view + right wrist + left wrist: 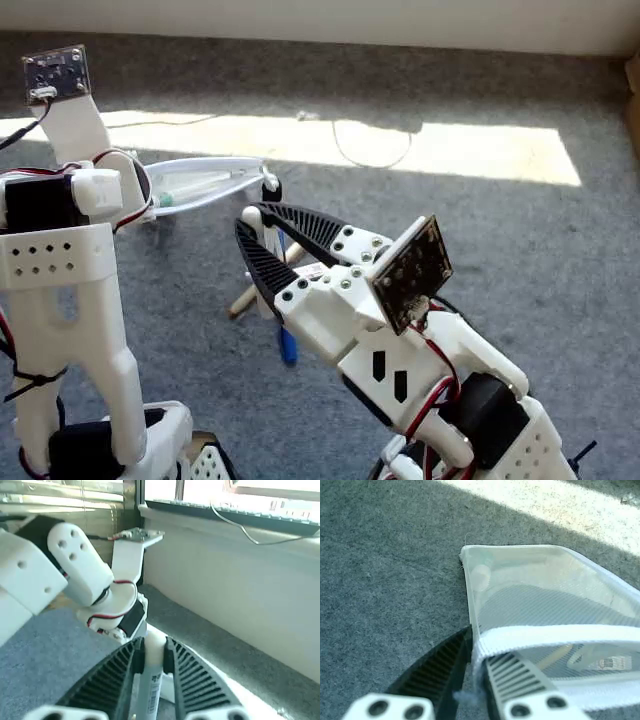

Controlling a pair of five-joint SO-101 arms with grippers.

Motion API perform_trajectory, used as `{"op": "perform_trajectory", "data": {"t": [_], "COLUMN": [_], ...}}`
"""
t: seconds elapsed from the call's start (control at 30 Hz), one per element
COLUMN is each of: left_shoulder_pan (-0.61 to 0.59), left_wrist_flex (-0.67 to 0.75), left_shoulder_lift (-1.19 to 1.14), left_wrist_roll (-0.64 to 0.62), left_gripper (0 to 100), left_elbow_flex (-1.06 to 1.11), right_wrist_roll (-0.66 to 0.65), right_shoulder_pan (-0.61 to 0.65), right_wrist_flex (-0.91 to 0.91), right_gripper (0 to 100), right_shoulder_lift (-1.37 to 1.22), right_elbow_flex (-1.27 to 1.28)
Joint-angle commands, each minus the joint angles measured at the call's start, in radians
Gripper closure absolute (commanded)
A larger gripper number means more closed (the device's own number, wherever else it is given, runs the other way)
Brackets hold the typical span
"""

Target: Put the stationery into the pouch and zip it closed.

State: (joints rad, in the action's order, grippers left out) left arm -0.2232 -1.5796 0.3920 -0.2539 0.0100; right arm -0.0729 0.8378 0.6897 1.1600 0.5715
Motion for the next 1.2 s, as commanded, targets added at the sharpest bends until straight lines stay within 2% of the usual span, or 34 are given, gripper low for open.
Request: {"op": "perform_trajectory", "data": {"t": [0.0,0.3,0.6,0.87,1.07,1.17], "left_shoulder_pan": [0.027,0.027,0.027,0.027,0.027,0.027], "left_wrist_flex": [0.015,0.015,0.017,0.015,0.015,0.015], "left_shoulder_lift": [0.013,0.010,0.008,0.007,0.007,0.007], "left_wrist_roll": [0.000,0.000,0.000,0.002,0.002,0.002], "left_gripper": [99,99,99,99,99,99], "left_elbow_flex": [-0.019,-0.019,-0.019,-0.019,-0.019,-0.019], "right_wrist_roll": [-0.012,-0.012,-0.012,-0.012,-0.009,-0.011], "right_shoulder_pan": [0.013,0.013,0.010,0.005,-0.053,-0.067], "right_wrist_flex": [-0.168,-0.363,-0.536,-0.602,-0.654,-0.742], "right_gripper": [98.2,98.2,98.2,98.2,98.2,98.2], "right_shoulder_lift": [0.018,0.013,-0.113,-0.189,-0.232,-0.243], "right_elbow_flex": [-0.056,-0.056,-0.056,-0.054,-0.048,0.001]}}
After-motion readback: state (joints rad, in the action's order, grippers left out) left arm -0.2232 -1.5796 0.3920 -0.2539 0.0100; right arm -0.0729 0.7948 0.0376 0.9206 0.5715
